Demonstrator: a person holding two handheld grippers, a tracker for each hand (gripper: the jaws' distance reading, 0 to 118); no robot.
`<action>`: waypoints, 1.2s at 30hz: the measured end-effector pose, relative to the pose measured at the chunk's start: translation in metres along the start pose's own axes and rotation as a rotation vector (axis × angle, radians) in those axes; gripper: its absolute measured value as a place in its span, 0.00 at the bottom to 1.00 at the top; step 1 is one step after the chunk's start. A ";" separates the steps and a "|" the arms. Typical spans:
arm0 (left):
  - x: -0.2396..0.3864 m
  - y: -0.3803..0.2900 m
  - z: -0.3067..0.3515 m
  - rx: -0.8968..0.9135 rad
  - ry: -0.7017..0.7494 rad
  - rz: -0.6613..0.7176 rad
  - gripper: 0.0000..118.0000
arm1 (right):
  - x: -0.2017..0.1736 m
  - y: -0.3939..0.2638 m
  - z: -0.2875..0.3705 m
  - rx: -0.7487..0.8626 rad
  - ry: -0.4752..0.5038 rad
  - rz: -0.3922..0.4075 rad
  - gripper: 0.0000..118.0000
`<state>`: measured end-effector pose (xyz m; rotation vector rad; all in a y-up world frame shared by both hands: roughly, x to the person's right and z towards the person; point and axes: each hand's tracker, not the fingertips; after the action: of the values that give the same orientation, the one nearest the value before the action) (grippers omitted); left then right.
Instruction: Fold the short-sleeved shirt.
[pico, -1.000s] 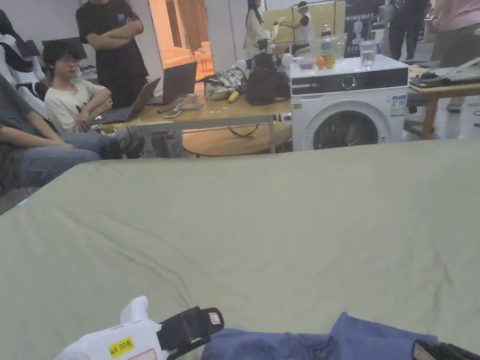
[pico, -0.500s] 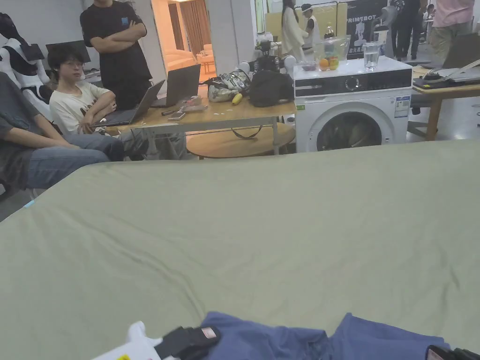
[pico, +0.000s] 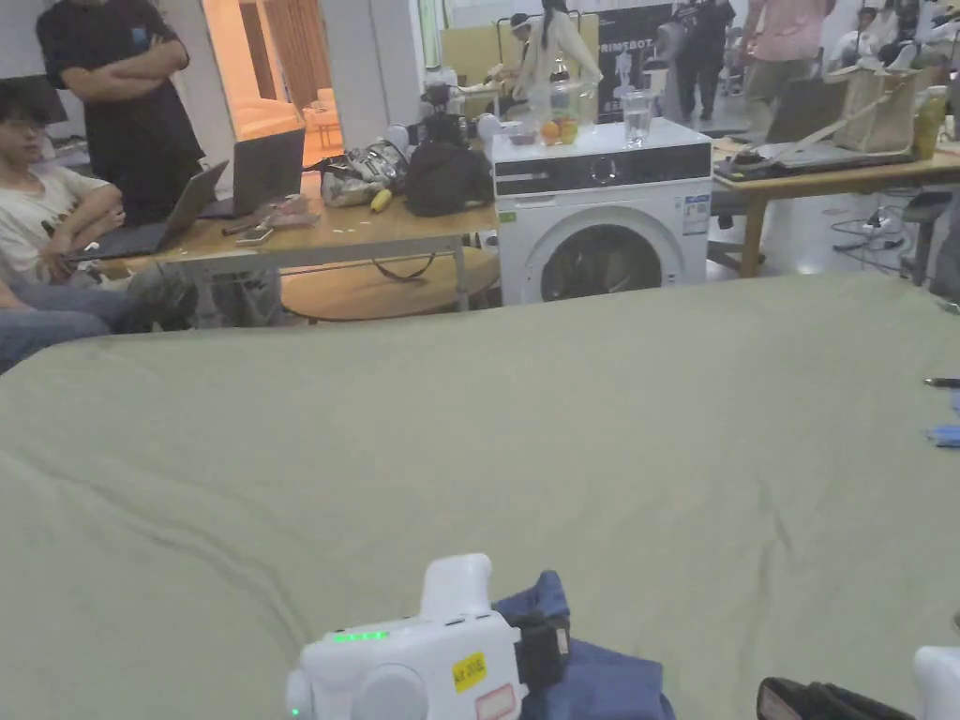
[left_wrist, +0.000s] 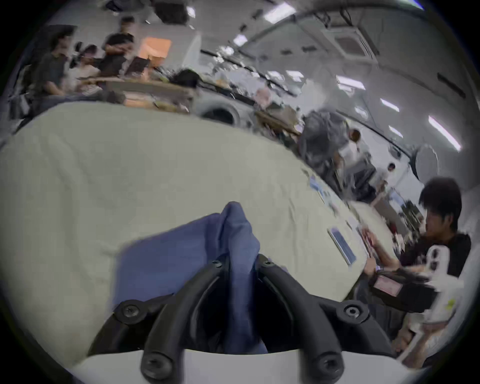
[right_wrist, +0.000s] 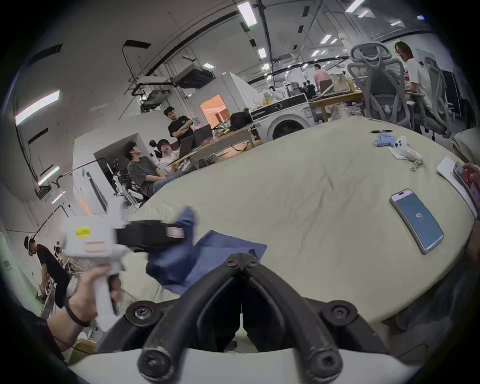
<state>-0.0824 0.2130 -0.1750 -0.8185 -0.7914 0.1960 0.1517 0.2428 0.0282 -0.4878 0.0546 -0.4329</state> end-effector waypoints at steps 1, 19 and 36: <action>0.006 -0.003 -0.012 -0.022 -0.027 0.017 0.13 | 0.000 -0.002 0.002 0.000 -0.019 0.011 0.00; -0.004 -0.030 -0.047 -0.134 -0.059 0.092 0.00 | 0.017 -0.024 0.001 -0.053 -0.046 -0.052 0.00; -0.108 0.011 0.120 0.159 -0.089 0.329 0.79 | -0.034 0.018 -0.156 -0.342 0.029 0.070 0.00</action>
<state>-0.2402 0.2417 -0.1923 -0.7889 -0.7104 0.5848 0.1042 0.2023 -0.1195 -0.8138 0.1749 -0.3633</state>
